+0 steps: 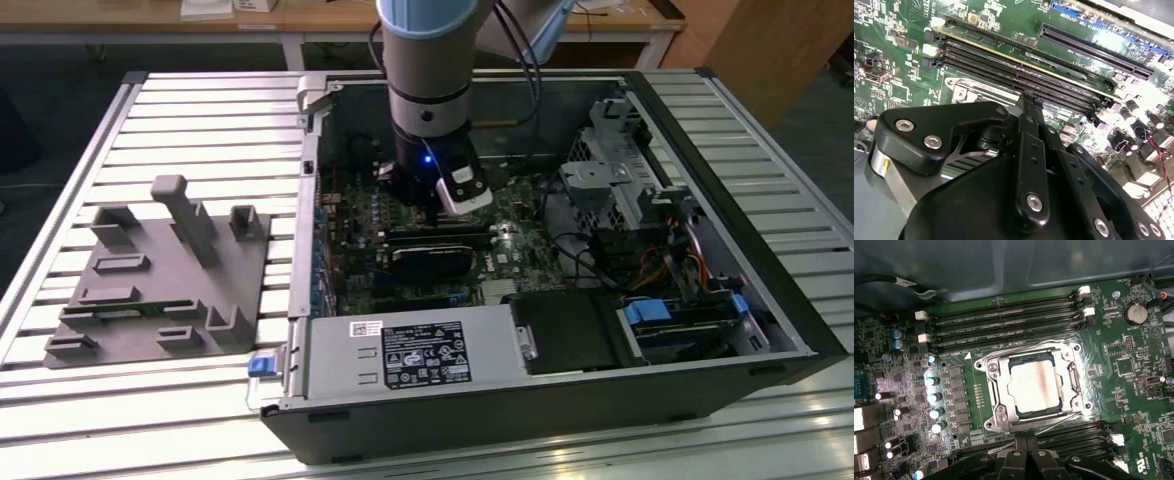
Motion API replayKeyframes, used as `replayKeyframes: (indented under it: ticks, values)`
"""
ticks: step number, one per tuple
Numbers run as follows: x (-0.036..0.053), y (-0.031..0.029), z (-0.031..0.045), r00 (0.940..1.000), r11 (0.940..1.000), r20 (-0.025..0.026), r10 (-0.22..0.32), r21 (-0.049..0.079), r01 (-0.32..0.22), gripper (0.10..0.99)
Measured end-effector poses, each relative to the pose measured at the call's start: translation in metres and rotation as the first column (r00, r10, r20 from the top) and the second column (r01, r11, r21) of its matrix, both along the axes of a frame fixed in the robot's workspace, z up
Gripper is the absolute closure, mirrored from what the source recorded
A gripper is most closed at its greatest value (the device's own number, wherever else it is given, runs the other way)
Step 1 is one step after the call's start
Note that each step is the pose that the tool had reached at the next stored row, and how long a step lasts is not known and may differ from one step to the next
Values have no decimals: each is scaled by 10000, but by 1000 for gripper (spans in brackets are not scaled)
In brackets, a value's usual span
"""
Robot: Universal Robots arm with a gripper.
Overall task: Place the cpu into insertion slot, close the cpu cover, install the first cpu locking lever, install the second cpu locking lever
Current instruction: 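Install the second cpu locking lever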
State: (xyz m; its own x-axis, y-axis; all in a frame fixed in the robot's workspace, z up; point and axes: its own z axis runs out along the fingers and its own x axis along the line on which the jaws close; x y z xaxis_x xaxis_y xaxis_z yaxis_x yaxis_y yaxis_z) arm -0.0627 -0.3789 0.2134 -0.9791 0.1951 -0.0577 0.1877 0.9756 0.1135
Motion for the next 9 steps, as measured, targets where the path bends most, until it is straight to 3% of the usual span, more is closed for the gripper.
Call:
replayKeyframes:
  ticks: [9]
  values:
    - [-6, -159, -33, 10000, 9972, 0, 0, 742, 0, 980]
